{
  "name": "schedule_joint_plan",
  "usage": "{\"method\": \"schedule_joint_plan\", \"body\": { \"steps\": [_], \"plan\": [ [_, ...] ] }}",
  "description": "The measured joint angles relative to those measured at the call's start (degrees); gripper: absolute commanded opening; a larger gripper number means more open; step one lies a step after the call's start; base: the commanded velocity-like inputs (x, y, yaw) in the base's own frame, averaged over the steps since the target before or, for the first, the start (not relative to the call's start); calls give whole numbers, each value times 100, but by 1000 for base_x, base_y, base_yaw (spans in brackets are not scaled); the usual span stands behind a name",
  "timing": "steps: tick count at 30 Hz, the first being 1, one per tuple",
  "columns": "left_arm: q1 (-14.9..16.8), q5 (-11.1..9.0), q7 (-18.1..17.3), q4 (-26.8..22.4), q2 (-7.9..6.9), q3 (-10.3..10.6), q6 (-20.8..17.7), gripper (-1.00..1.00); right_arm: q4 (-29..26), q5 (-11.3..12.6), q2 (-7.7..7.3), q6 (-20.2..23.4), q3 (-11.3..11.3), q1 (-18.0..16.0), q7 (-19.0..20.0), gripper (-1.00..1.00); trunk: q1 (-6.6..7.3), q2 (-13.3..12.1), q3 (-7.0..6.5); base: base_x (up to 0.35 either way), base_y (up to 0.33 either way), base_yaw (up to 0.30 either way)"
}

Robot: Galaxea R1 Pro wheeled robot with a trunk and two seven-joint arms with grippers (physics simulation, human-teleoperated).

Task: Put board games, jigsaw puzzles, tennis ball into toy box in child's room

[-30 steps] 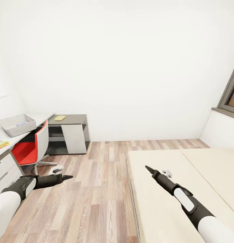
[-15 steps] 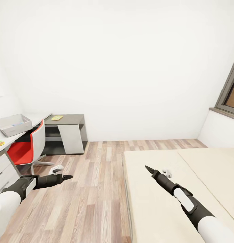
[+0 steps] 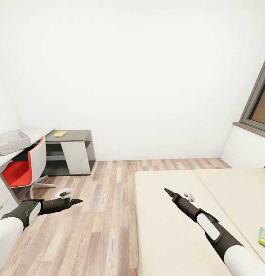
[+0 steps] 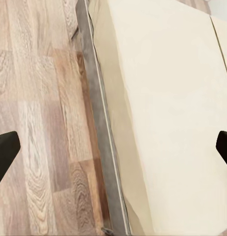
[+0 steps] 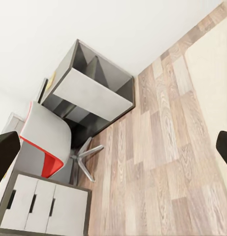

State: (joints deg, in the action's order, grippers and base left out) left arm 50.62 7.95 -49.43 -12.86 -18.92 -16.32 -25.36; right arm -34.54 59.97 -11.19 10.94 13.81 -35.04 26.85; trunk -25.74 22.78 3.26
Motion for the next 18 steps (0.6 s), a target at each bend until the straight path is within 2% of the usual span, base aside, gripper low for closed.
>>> {"method": "schedule_joint_plan", "body": {
  "steps": [9,18],
  "plan": [
    [3,0,0,0,0,2,0,100,0,0,5,1,1,0,-1,100,0,0,0,0,-186,0],
    [3,0,0,0,8,-3,-1,100,1,-1,34,-9,2,0,-47,100,0,0,0,0,-36,0]
  ]
}}
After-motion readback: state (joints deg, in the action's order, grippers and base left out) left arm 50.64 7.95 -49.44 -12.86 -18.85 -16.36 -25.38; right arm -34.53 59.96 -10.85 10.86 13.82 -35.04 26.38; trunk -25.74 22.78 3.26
